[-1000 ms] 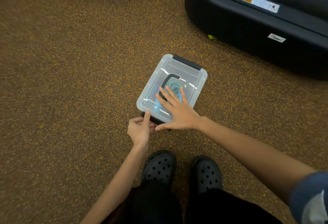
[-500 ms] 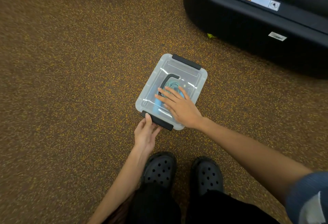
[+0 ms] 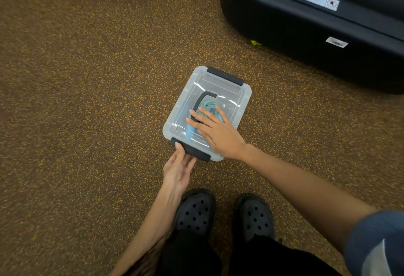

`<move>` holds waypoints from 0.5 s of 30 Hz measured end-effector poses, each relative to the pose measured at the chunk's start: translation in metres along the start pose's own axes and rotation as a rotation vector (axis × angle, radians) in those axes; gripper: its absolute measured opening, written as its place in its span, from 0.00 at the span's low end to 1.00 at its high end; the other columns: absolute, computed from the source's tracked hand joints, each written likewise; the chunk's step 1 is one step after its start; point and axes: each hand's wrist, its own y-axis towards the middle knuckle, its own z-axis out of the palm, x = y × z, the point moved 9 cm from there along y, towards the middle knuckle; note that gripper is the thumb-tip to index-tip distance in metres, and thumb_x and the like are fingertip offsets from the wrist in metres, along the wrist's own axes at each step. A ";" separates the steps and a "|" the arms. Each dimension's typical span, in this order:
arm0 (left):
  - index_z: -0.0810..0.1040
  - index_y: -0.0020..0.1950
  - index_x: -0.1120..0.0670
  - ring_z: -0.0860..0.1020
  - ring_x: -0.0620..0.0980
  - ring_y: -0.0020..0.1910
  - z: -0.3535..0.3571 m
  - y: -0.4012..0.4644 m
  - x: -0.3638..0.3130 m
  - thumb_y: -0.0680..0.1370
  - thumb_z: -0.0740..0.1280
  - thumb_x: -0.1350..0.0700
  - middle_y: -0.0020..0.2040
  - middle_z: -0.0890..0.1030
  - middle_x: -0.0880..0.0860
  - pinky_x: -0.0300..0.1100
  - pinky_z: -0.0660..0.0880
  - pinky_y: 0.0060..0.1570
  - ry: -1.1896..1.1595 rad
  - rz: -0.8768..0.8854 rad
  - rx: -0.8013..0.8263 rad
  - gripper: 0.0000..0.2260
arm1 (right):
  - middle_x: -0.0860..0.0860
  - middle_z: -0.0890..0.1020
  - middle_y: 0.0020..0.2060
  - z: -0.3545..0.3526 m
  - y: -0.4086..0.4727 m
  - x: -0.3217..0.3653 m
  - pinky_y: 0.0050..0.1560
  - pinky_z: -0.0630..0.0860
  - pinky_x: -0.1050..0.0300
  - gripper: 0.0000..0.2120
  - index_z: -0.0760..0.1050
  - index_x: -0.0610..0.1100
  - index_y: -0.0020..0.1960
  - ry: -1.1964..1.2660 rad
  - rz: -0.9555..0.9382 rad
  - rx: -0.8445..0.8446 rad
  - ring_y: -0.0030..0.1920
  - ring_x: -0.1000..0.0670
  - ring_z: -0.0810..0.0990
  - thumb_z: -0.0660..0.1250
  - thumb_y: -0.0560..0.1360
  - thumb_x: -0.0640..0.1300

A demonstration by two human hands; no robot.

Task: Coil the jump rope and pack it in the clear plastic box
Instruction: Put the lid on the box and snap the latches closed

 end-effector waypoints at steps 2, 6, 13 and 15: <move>0.75 0.53 0.62 0.79 0.55 0.54 0.002 -0.001 -0.002 0.78 0.64 0.55 0.58 0.79 0.62 0.52 0.76 0.53 0.004 0.007 -0.012 0.10 | 0.53 0.60 0.76 0.001 0.000 0.000 0.74 0.50 0.39 0.23 0.57 0.53 0.76 0.000 -0.002 0.004 0.77 0.49 0.56 0.56 0.82 0.45; 0.76 0.51 0.61 0.80 0.53 0.49 0.009 -0.004 -0.003 0.78 0.65 0.55 0.51 0.80 0.60 0.50 0.77 0.44 -0.016 0.013 -0.026 0.09 | 0.53 0.59 0.76 0.001 0.000 0.000 0.74 0.49 0.39 0.24 0.56 0.53 0.76 -0.007 -0.007 0.006 0.77 0.49 0.55 0.56 0.82 0.45; 0.75 0.53 0.62 0.79 0.56 0.53 0.006 -0.004 -0.004 0.77 0.65 0.55 0.53 0.80 0.61 0.50 0.78 0.45 0.005 0.033 -0.073 0.11 | 0.53 0.59 0.76 -0.001 0.001 0.000 0.75 0.47 0.40 0.23 0.57 0.53 0.76 0.027 -0.001 0.004 0.77 0.49 0.55 0.55 0.82 0.45; 0.75 0.51 0.62 0.79 0.56 0.53 0.008 -0.005 -0.006 0.77 0.65 0.55 0.52 0.80 0.60 0.51 0.77 0.49 0.024 0.060 -0.088 0.10 | 0.53 0.59 0.76 0.000 0.000 0.000 0.75 0.48 0.40 0.22 0.58 0.53 0.76 0.022 0.000 0.007 0.77 0.49 0.55 0.55 0.82 0.46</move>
